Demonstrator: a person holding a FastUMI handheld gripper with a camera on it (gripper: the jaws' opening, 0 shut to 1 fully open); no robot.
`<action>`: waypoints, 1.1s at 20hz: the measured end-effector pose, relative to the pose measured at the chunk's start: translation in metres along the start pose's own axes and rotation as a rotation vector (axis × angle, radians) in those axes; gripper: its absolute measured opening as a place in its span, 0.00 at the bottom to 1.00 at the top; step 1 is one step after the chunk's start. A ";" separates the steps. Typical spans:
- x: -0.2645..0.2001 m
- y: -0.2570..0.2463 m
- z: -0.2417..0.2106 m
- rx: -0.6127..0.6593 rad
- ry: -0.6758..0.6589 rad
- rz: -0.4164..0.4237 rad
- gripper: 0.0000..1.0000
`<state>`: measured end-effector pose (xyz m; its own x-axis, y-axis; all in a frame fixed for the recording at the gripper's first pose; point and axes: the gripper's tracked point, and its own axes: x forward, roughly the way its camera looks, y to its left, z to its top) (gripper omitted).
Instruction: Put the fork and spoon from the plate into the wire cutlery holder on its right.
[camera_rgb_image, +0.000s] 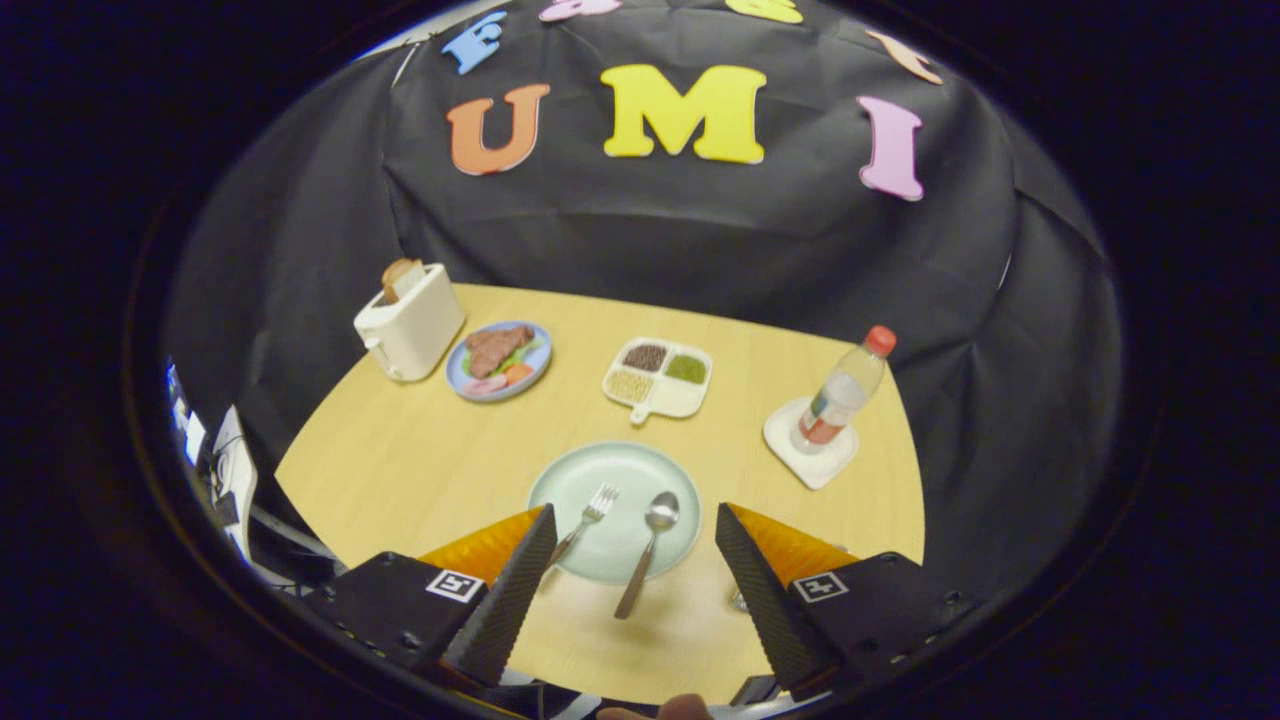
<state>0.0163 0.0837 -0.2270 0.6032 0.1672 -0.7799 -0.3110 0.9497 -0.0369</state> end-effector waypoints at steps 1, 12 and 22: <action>0.009 0.003 -0.008 0.010 0.052 0.004 0.96; 0.074 0.004 -0.108 0.050 0.509 -0.026 0.95; 0.111 0.004 -0.135 0.098 0.600 -0.041 0.34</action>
<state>-0.0170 0.0701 -0.3977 0.0849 -0.0212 -0.9962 -0.2101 0.9769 -0.0387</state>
